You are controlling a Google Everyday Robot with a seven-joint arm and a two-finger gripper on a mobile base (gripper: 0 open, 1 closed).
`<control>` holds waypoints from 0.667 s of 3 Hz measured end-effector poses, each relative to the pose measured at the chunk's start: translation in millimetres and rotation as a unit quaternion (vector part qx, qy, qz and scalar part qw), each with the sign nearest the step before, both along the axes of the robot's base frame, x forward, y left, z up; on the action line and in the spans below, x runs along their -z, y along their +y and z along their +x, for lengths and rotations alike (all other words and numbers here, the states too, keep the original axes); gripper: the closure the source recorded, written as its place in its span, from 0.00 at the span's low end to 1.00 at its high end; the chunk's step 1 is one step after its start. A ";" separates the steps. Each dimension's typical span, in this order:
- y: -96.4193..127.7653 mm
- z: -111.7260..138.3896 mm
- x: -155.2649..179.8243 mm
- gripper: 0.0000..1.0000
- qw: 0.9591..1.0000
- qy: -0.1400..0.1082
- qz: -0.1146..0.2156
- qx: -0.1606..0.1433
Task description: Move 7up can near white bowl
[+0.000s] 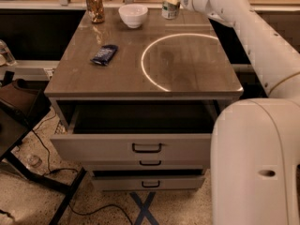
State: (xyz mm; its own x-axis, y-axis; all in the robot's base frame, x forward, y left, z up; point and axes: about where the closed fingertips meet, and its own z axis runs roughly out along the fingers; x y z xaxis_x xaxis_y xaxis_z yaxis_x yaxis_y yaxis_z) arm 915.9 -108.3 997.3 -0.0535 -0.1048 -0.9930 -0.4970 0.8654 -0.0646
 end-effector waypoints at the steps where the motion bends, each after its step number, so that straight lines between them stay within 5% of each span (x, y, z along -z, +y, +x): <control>1: -1.9 24.7 22.1 1.00 1.000 -0.007 -0.002 0.009; 2: -1.6 40.4 40.5 1.00 0.999 -0.008 -0.029 0.018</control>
Offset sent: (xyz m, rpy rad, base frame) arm 0.0676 -0.0106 -0.0562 -0.1331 -0.0213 -0.0696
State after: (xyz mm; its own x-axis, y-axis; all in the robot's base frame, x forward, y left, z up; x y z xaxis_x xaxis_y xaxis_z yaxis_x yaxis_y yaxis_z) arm 956.3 -109.8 956.8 -0.0430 -0.1608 -0.9860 -0.4638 0.8774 -0.1228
